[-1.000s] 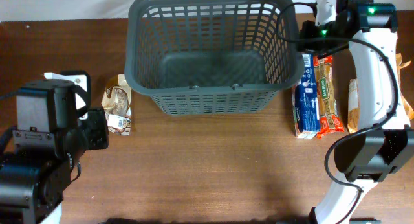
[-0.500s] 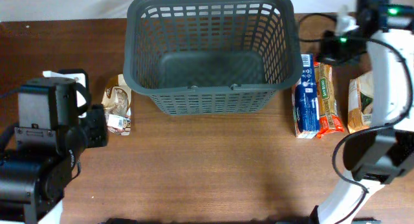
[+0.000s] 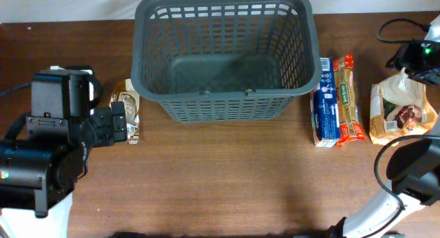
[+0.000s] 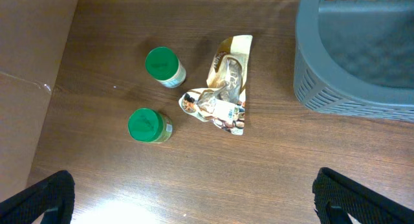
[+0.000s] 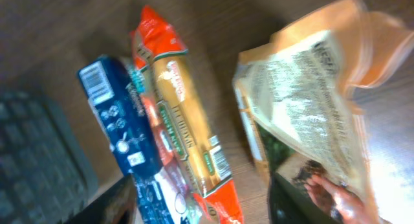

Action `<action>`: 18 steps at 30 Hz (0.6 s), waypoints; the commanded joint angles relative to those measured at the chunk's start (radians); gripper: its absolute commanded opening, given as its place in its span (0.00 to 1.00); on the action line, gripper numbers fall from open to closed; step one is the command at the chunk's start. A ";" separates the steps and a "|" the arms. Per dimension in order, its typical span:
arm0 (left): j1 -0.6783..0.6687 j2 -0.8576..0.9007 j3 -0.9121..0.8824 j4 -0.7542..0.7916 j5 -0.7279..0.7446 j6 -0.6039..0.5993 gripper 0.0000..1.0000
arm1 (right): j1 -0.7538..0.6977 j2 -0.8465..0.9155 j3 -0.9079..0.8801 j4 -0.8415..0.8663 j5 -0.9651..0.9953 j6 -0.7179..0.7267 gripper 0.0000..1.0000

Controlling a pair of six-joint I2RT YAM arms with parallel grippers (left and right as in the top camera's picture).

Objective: Pack container
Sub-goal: 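Grasp the paper food bag on the right with the right gripper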

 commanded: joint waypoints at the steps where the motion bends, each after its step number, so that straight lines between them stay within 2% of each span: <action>1: 0.006 0.001 -0.003 0.002 -0.017 0.002 0.99 | -0.036 -0.045 0.030 0.000 0.051 -0.049 0.70; 2: 0.006 0.001 -0.003 0.003 -0.017 0.002 0.99 | -0.045 -0.048 0.030 -0.001 0.051 -0.062 0.77; 4: 0.006 0.001 -0.003 0.002 -0.017 0.002 0.99 | -0.066 -0.060 0.039 -0.008 0.052 -0.070 0.99; 9: 0.006 0.001 -0.003 0.002 -0.018 0.002 0.99 | -0.124 -0.103 0.115 -0.048 0.047 -0.139 0.99; 12: 0.006 0.001 -0.003 0.002 -0.017 0.001 0.99 | -0.155 -0.116 0.151 -0.061 -0.020 -0.156 0.99; 18: 0.006 0.001 -0.003 0.002 -0.017 0.002 0.99 | -0.163 -0.093 0.092 -0.046 -0.057 -0.242 0.99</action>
